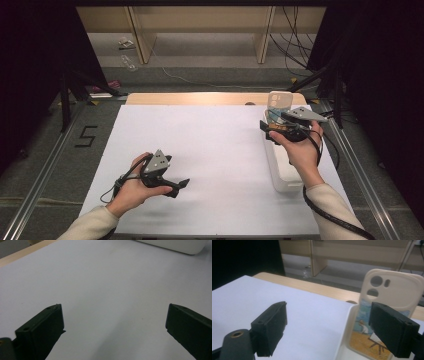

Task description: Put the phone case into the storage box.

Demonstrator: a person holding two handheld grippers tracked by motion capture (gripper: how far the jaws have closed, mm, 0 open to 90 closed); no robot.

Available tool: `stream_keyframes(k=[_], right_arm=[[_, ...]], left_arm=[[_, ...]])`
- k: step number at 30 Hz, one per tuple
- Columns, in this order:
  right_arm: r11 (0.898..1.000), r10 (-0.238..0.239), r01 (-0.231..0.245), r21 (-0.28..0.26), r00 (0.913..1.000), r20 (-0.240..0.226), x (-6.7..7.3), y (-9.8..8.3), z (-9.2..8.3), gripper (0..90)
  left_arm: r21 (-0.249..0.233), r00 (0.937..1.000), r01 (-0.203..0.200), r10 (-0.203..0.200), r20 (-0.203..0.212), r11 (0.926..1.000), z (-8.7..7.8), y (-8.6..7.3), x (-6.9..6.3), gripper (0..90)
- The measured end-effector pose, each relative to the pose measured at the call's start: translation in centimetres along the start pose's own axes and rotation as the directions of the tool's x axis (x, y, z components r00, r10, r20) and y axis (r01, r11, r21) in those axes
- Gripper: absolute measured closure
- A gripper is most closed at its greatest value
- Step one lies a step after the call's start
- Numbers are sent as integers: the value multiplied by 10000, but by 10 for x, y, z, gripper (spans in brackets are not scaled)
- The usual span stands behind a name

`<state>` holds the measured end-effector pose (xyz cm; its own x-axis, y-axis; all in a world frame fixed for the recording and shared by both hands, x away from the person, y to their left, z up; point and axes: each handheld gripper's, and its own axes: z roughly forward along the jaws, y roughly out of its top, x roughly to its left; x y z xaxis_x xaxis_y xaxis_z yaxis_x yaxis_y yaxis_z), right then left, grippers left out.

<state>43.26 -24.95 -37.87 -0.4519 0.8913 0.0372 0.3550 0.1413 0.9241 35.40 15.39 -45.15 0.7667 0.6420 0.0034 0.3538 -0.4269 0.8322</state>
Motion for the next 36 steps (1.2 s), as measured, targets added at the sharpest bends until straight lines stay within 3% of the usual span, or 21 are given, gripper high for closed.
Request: stream_keyframes(k=[10, 21, 36], right_arm=[[9978, -651, 662, 81, 9933, -953, 16, -8, -13, 156], [9959, -884, 904, 28, 9787, -1851, 28, -13, -22, 158], [9913, -1283, 1317, -27, 9603, -2476, 39, -27, -34, 155]], left_arm=[[2, 10000, 8, -8, -19, 10000, 0, 0, 0, 14], [-2, 10000, 24, -24, -23, 10000, 0, 0, 1, 14], [2, 10000, 45, -45, -44, 10000, -1, 0, 1, 14]])
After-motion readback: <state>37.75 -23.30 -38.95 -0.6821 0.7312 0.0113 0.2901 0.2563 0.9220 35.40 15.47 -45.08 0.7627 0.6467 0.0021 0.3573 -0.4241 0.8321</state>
